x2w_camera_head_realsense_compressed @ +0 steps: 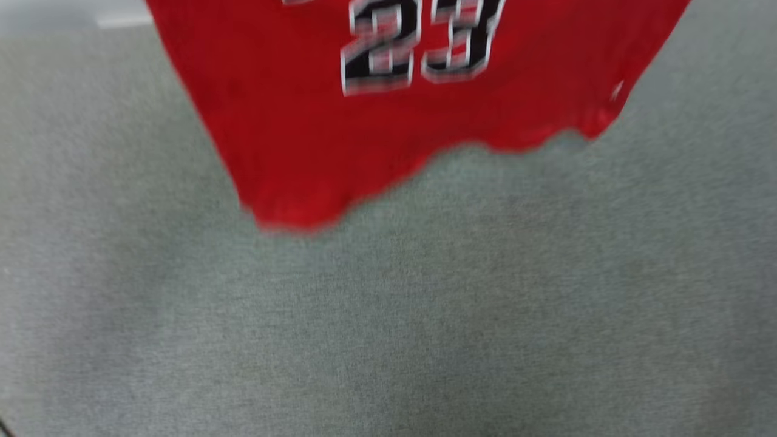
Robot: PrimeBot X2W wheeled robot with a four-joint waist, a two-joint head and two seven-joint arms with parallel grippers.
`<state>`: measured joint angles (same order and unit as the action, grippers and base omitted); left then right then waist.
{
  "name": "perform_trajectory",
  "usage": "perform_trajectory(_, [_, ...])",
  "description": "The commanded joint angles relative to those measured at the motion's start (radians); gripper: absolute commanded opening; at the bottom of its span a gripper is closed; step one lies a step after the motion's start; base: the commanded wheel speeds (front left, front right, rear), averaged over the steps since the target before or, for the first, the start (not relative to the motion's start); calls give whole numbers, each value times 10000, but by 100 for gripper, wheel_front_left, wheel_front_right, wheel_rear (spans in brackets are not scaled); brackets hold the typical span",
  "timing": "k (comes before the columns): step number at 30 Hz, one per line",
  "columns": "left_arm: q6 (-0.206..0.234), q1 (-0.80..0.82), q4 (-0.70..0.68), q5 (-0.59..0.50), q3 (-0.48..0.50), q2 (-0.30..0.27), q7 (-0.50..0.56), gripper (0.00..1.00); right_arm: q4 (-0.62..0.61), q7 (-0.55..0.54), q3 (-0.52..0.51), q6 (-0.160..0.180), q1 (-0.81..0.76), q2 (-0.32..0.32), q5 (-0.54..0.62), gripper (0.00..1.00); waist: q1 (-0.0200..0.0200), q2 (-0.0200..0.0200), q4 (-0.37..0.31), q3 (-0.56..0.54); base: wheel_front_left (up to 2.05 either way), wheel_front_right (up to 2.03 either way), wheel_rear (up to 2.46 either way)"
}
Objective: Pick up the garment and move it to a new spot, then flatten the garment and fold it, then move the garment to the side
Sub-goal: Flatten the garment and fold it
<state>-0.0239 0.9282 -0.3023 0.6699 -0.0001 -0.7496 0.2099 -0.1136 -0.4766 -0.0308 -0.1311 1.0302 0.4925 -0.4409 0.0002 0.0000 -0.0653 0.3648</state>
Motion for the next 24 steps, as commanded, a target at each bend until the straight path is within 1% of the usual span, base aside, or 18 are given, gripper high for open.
perform_trajectory(1, [-80,452,253,-98,-104,14,-100,0,249,151,46,8,430,33,112,0,-2,0,116,917,0,0,0])
perform_trajectory(5, [-373,2204,1368,-633,-690,78,-441,0,1442,690,192,8,1914,-60,437,0,-2,0,209,1704,0,0,0])
perform_trajectory(7, [-477,3090,1938,-852,-945,261,-700,0,2010,1018,266,8,2647,-124,695,0,-2,0,270,2065,0,0,0])
perform_trajectory(8, [-618,4302,2885,-1118,-1307,539,-1086,0,2842,1633,381,8,3655,-170,1117,0,-2,0,373,2540,0,0,0])
perform_trajectory(12, [-723,5595,4129,-1434,-1723,912,-1699,0,4042,2260,507,8,4742,-265,1685,0,-2,0,489,2989,0,0,0])
perform_trajectory(16, [-846,6312,5312,-1683,-2069,1167,-2310,0,5170,2866,600,10,5328,-515,2123,0,-2,0,577,3240,0,0,0])
perform_trajectory(18, [-891,6428,5693,-2062,-2471,1091,-2638,0,5626,3138,743,10,5445,-606,2223,0,-2,0,616,3331,0,0,0])
perform_trajectory(20, [-969,6345,6004,-2221,-2834,1148,-2872,0,5955,3371,992,8,5375,-701,2242,0,-2,0,634,3440,0,0,0])
perform_trajectory(24, [-991,5601,6556,-2091,-3157,1294,-3421,0,6617,3803,1183,8,4761,-894,2012,0,-2,0,683,3359,0,0,0])
